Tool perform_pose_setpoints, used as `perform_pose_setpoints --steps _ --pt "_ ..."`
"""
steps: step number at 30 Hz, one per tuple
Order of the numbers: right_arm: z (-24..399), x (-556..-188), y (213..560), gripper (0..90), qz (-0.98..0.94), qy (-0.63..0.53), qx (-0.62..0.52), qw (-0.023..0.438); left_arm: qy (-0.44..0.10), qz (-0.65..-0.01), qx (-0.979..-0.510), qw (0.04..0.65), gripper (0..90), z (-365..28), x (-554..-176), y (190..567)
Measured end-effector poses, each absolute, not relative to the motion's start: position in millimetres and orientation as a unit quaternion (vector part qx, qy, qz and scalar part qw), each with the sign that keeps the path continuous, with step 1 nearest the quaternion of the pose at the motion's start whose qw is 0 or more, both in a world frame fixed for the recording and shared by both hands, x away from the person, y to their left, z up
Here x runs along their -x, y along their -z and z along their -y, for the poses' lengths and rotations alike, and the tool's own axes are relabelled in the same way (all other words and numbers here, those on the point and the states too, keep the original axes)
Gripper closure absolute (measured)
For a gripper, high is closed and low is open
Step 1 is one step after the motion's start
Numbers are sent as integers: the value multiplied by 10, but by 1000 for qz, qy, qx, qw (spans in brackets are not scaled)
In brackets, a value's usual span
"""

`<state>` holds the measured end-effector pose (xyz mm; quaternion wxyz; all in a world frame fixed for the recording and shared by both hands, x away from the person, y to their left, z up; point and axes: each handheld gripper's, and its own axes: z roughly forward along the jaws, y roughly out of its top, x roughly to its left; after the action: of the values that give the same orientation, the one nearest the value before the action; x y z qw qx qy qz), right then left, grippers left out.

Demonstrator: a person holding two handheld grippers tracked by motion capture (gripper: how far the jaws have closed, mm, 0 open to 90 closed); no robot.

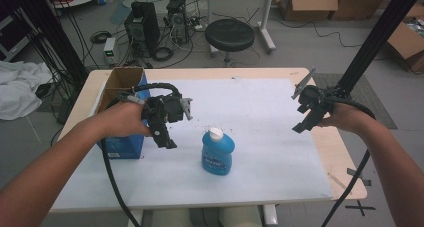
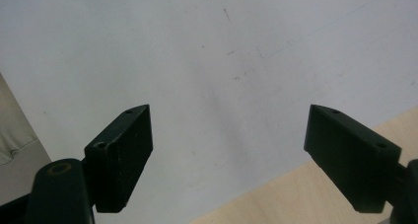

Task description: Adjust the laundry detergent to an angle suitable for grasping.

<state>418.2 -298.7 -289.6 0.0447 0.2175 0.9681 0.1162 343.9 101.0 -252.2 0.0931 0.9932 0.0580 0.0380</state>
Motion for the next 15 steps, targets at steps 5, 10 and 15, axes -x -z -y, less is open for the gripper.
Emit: perform_pose_setpoints --steps 5,10,15 --pt "2979 -4171 2894 182 -968 -119 -216 46 -39 -56 -993 92 214 -1008 -3434 2517" --pt "2969 -4147 2884 178 -968 -121 -214 47 -38 -56 -994 91 214 -1010 -3422 2515" --pt "2979 -4130 2882 171 -965 -133 -222 46 -38 -55 -993 93 214 -1010 -3439 2515"
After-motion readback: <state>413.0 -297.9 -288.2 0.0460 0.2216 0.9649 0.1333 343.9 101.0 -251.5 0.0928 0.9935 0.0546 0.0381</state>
